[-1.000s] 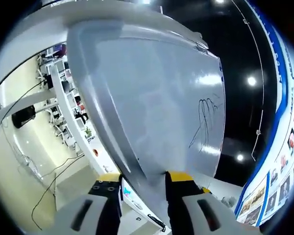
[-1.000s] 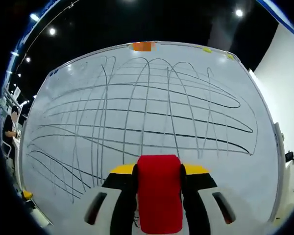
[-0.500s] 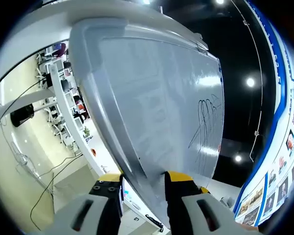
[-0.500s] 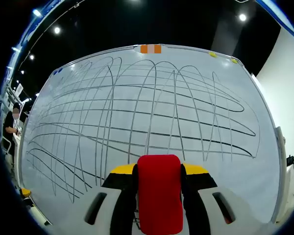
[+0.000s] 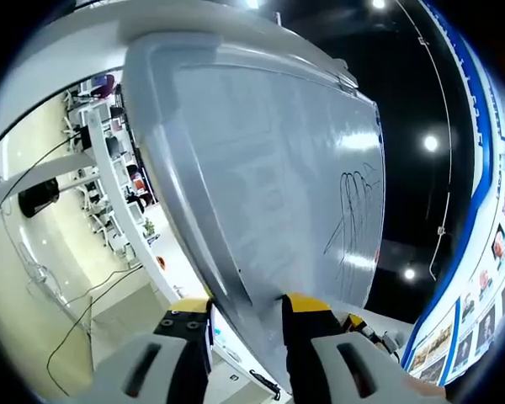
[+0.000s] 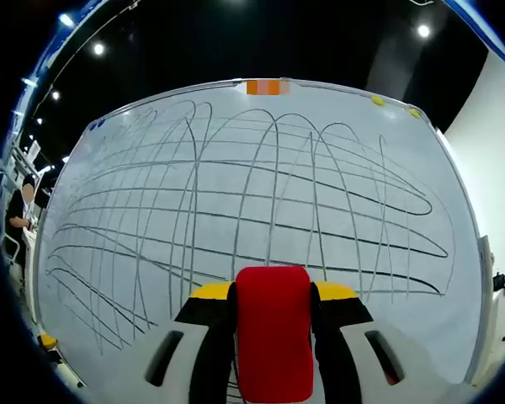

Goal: Wipe the writing off the whiteboard with the eraser

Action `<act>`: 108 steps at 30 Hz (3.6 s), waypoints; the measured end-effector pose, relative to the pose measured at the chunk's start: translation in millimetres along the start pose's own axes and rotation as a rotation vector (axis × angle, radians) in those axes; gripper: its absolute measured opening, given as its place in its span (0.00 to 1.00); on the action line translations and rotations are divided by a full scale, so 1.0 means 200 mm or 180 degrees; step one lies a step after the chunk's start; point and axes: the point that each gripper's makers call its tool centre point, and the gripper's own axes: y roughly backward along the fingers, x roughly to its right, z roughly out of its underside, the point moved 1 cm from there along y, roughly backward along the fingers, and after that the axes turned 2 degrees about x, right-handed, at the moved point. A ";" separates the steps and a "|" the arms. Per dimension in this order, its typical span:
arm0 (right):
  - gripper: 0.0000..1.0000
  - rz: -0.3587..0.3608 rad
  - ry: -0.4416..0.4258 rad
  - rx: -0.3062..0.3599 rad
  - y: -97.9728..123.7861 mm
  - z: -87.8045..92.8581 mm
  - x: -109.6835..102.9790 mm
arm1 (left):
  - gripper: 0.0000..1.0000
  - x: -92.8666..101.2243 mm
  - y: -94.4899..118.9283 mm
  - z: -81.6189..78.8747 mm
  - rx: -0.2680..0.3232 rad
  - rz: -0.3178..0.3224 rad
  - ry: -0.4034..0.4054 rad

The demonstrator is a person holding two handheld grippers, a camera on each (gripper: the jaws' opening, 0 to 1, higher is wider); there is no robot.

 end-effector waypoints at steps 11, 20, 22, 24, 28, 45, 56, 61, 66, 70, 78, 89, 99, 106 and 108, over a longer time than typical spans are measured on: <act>0.37 -0.0109 0.0158 0.0032 -0.01 0.00 0.02 | 0.32 0.00 0.00 0.01 0.0069 0.0023 0.0176; 0.36 -0.0117 0.0135 0.0059 0.00 0.01 0.10 | 0.32 0.00 0.00 0.01 0.0057 0.0048 0.0119; 0.36 -0.0103 0.0106 0.0046 0.00 0.02 0.13 | 0.32 0.00 0.00 0.01 0.0062 0.0052 0.0118; 0.36 -0.0104 0.0115 0.0035 0.01 0.02 0.14 | 0.32 0.00 0.00 0.01 0.0058 0.0052 0.0112; 0.36 -0.0174 0.0257 0.0011 0.01 0.03 0.17 | 0.32 0.00 0.00 0.01 0.0074 0.0046 0.0114; 0.36 -0.0092 0.0147 -0.0178 0.04 0.11 0.55 | 0.32 -0.02 0.00 0.00 0.0093 0.0046 0.0104; 0.36 -0.0145 0.0232 -0.0199 0.05 0.13 0.68 | 0.32 -0.02 0.00 0.01 0.0092 0.0047 0.0107; 0.36 -0.0061 0.0102 -0.0239 0.06 0.16 0.78 | 0.32 -0.02 0.00 0.01 0.0094 0.0053 0.0112; 0.37 -0.0069 0.0116 -0.0275 0.08 0.20 0.84 | 0.32 -0.02 0.00 0.01 0.0088 0.0061 0.0105; 0.37 -0.0083 0.0145 -0.0283 0.08 0.23 0.86 | 0.32 -0.02 0.00 0.01 0.0108 0.0062 0.0127; 0.37 -0.0095 0.0166 -0.0336 0.06 0.23 0.90 | 0.32 -0.02 0.00 0.01 0.0120 0.0060 0.0158; 0.37 -0.0080 0.0145 -0.0393 0.00 0.15 1.01 | 0.32 0.00 0.00 0.01 0.0119 0.0064 0.0135; 0.37 -0.0064 0.0087 -0.0376 -0.04 0.11 1.04 | 0.31 -0.01 0.00 0.01 0.0142 0.0062 0.0156; 0.38 -0.0037 0.0027 -0.0253 -0.04 0.12 1.07 | 0.31 -0.01 0.00 0.01 0.0137 0.0061 0.0171; 0.43 -0.0072 -0.0012 -0.0131 -0.05 0.11 1.06 | 0.31 -0.01 0.00 0.01 0.0119 0.0074 0.0167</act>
